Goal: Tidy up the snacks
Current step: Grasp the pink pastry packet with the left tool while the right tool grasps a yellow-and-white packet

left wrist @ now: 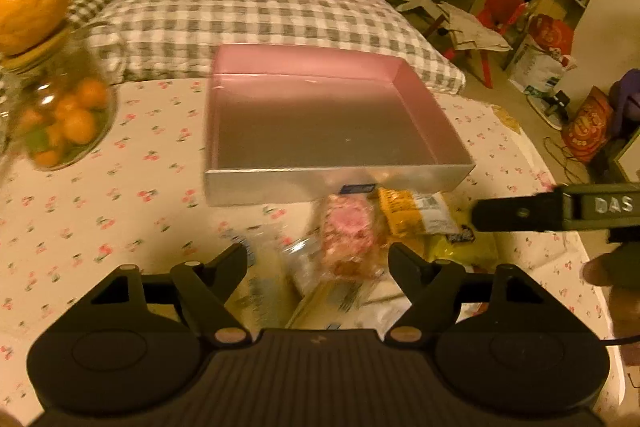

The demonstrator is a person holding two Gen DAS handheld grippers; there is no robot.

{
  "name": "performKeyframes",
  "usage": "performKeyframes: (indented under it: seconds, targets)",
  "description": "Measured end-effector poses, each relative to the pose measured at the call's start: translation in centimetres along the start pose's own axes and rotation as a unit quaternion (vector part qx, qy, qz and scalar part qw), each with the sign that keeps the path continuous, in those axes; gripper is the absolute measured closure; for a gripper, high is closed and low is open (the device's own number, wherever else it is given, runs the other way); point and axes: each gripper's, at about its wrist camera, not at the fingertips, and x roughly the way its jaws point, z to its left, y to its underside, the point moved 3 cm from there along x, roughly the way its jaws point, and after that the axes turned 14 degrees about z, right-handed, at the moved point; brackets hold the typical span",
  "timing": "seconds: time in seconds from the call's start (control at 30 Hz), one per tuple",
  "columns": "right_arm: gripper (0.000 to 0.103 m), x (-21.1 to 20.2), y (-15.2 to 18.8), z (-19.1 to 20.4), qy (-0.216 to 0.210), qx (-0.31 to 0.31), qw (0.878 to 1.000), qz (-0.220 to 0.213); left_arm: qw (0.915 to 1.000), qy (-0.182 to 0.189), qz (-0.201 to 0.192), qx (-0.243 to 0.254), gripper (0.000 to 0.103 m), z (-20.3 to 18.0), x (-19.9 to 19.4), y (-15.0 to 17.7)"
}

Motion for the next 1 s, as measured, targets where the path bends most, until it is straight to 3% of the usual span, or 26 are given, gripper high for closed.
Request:
performKeyframes:
  seconds: [0.23,0.4,0.53,0.63,0.8,0.93,1.0]
  targets:
    - [0.001,3.4,-1.5,0.3,-0.019,0.006,1.000,0.008,0.9999,-0.003,0.009,0.014,0.040,-0.6,2.7,-0.6]
    - [0.003,4.9,-2.2,0.8,-0.010,-0.003,1.000,0.007,0.9997,0.009,0.013,0.017,0.045,0.0,3.2,-0.3]
    - [0.005,5.6,-2.6,1.3,0.005,-0.011,1.000,0.000,0.9998,0.015,0.014,0.004,0.056,0.7,3.2,-0.3]
    - [0.012,5.8,-2.7,1.4,0.016,-0.015,1.000,-0.005,0.9995,0.026,0.014,-0.011,0.060,1.1,3.2,-0.3]
    - [0.044,6.4,-2.4,1.2,0.034,-0.016,0.999,0.000,0.9985,0.045,0.015,-0.029,0.065,1.6,2.9,-0.1]
    - [0.051,6.1,-2.4,1.1,0.030,-0.014,0.999,-0.006,0.9985,0.044,0.014,-0.031,0.067,1.7,2.6,0.2]
    - [0.060,5.9,-2.3,1.2,0.031,-0.016,0.999,-0.009,0.9985,0.043,0.015,-0.031,0.069,1.7,2.5,0.2]
